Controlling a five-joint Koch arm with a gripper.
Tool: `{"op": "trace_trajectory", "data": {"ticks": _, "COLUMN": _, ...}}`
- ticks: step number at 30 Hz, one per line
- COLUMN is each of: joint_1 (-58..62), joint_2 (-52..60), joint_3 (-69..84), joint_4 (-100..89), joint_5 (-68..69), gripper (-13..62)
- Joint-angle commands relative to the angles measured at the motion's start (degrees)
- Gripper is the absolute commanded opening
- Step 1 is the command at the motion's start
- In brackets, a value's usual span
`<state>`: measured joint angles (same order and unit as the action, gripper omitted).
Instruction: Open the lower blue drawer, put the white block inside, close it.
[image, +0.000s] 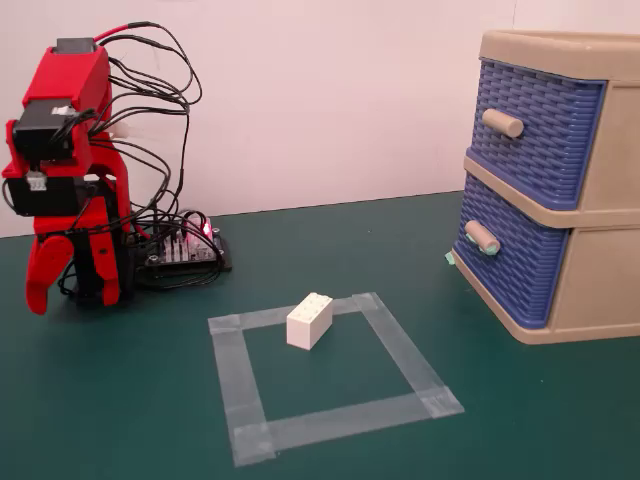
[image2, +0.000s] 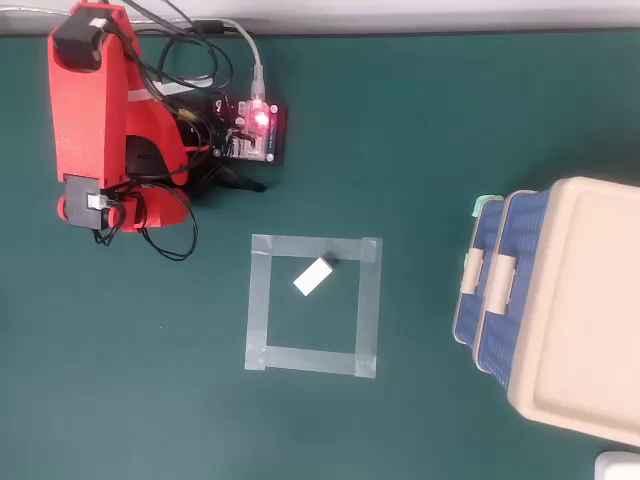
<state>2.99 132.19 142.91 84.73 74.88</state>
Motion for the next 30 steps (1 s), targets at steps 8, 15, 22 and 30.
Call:
{"op": "trace_trajectory", "data": {"ticks": 8, "joint_1": 0.4, "joint_2": 2.5, "joint_3": 0.8, "joint_4": 10.2, "joint_5": 0.0, "gripper": 34.5}}
{"op": "trace_trajectory", "data": {"ticks": 15, "joint_1": 0.0, "joint_2": 2.5, "joint_3": -18.4, "joint_4": 10.5, "joint_5": 0.6, "gripper": 33.8}}
{"op": "trace_trajectory", "data": {"ticks": 22, "joint_1": -27.9, "joint_2": -11.7, "joint_3": -49.3, "joint_4": 4.5, "joint_5": 30.1, "gripper": 33.8}}
{"op": "trace_trajectory", "data": {"ticks": 30, "joint_1": -70.7, "joint_2": -31.6, "joint_3": -55.8, "joint_4": -26.6, "joint_5": 80.5, "gripper": 33.7}}
